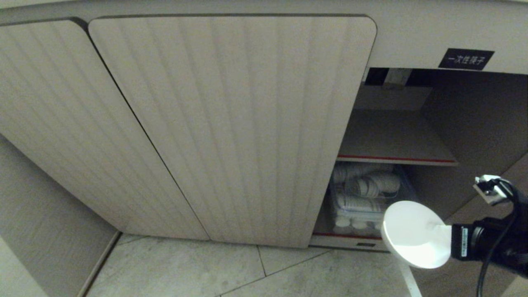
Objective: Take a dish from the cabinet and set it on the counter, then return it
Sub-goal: Place it on the table
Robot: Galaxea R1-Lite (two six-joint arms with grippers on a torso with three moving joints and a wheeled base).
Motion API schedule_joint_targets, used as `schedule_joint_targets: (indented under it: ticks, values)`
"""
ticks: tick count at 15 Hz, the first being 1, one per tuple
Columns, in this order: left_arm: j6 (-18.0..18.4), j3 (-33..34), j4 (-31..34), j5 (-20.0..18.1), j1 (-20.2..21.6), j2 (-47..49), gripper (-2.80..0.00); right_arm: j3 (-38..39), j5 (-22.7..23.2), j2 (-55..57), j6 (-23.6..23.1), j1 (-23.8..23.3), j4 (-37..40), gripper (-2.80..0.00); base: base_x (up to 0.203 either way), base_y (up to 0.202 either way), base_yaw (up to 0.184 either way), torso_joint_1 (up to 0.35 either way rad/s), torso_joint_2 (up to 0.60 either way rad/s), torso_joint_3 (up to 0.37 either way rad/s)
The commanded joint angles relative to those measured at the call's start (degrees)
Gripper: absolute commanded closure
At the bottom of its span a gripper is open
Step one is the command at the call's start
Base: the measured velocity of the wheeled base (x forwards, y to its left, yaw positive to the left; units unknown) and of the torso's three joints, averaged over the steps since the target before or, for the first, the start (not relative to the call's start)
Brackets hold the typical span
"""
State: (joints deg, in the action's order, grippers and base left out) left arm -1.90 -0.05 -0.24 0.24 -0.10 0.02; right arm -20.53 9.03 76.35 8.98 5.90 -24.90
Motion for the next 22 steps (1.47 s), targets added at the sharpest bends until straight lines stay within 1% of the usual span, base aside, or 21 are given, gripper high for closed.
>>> schedule_joint_targets:
  ticks: [1, 3, 6, 8, 11, 14, 20, 22]
  values:
    - [0.0, 0.0, 0.0, 0.0, 0.0, 0.0, 0.0, 1.2, 0.0, -3.1, -1.3, 1.0, 1.3, 0.0, 0.0, 0.0, 0.0, 0.0, 0.0, 0.0]
    - [0.0, 0.0, 0.0, 0.0, 0.0, 0.0, 0.0, 2.0, 0.1, -3.2, -3.6, 0.9, 1.3, 0.0, 0.0, 0.0, 0.0, 0.0, 0.0, 0.0]
    - [0.0, 0.0, 0.0, 0.0, 0.0, 0.0, 0.0, 1.9, 0.7, -3.4, -3.8, 1.0, 1.5, 0.0, 0.0, 0.0, 0.0, 0.0, 0.0, 0.0]
    - [0.0, 0.0, 0.0, 0.0, 0.0, 0.0, 0.0, 1.9, 0.9, -3.9, -4.0, 1.2, 3.0, 0.0, 0.0, 0.0, 0.0, 0.0, 0.0, 0.0]
    - [0.0, 0.0, 0.0, 0.0, 0.0, 0.0, 0.0, 2.2, 1.8, -3.9, -4.8, 3.9, 4.1, 0.0, 0.0, 0.0, 0.0, 0.0, 0.0, 0.0]
    - [0.0, 0.0, 0.0, 0.0, 0.0, 0.0, 0.0, 5.0, 1.8, -3.8, -5.0, 8.0, 3.9, 0.0, 0.0, 0.0, 0.0, 0.0, 0.0, 0.0]
    - [0.0, 0.0, 0.0, 0.0, 0.0, 0.0, 0.0, 6.8, 1.7, -4.5, -5.0, 8.4, 4.0, 0.0, 0.0, 0.0, 0.0, 0.0, 0.0, 0.0]
    - [0.0, 0.0, 0.0, 0.0, 0.0, 0.0, 0.0, 7.6, 1.8, -4.3, -5.0, 9.5, 4.0, 0.0, 0.0, 0.0, 0.0, 0.0, 0.0, 0.0]
